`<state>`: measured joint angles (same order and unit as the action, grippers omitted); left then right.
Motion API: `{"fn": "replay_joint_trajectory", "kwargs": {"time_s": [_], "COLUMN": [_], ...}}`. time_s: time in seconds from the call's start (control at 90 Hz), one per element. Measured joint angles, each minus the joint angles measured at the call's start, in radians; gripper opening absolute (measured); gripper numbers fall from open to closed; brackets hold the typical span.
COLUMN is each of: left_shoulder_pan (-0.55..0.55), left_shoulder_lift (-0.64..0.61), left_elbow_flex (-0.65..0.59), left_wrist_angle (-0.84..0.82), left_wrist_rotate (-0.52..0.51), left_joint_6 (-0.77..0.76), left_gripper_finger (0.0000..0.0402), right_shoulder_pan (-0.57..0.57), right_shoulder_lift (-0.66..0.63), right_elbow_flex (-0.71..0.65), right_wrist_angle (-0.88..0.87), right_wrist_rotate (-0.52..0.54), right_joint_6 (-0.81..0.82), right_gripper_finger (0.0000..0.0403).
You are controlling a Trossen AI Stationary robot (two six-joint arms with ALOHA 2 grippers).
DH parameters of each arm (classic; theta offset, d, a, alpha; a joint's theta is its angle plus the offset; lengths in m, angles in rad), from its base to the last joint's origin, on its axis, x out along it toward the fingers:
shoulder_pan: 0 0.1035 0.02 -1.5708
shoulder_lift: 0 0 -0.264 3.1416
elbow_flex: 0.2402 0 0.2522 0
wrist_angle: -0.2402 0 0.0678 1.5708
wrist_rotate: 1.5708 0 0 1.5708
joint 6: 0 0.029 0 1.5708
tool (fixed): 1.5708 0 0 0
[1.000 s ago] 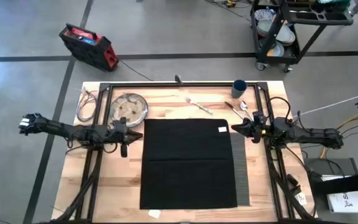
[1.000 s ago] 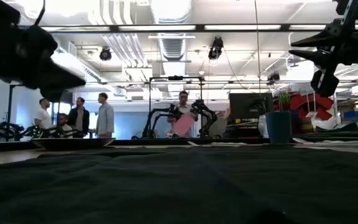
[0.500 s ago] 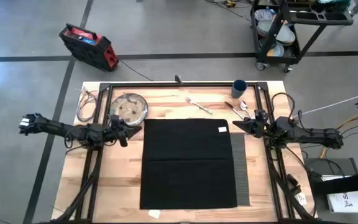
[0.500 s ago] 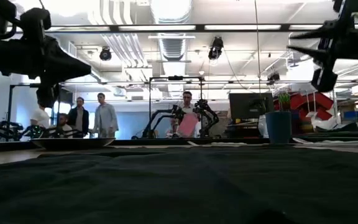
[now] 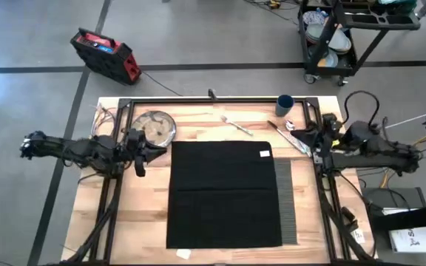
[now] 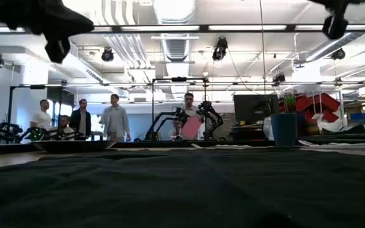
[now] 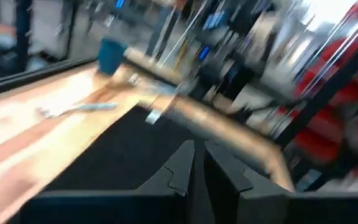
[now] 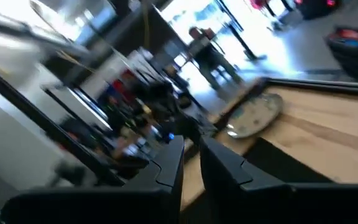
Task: Set table place
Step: Fold the black napkin
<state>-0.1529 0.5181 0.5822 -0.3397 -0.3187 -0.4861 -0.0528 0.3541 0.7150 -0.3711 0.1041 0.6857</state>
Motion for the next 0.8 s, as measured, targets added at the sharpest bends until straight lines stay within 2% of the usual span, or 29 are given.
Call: {"fn": "replay_joint_trajectory", "kwargs": {"time_s": [0.122, 0.3, 0.456, 0.644, 0.8], "left_shoulder_pan": [0.028, 0.081, 0.120, 0.175, 0.232], "left_shoulder_lift": [0.085, 0.207, 0.328, 0.487, 0.632], "left_elbow_flex": [0.231, 0.525, 0.728, 0.841, 0.857], "left_wrist_angle": [-0.252, -0.445, -0.615, -0.764, -0.844], "left_wrist_rotate": [0.000, -0.003, -0.004, 0.004, 0.105], "left_joint_6": [0.080, 0.227, 0.296, 0.320, 0.342], "left_gripper_finger": [0.0020, 0.0020, 0.0020, 0.0020, 0.0020], "right_shoulder_pan": [0.000, 0.000, -0.010, -0.066, -0.133], "right_shoulder_lift": [0.170, 0.412, 0.592, 0.771, 0.867], "right_elbow_flex": [0.229, 0.554, 0.798, 0.977, 1.026], "right_wrist_angle": [-0.183, -0.460, -0.685, -0.887, -0.966], "right_wrist_rotate": [0.001, 0.018, 0.028, 0.028, 0.016], "right_joint_6": [-0.089, -0.211, -0.277, -0.369, -0.454], "right_gripper_finger": [0.0049, 0.0062, 0.0066, 0.0054, 0.0044]}}
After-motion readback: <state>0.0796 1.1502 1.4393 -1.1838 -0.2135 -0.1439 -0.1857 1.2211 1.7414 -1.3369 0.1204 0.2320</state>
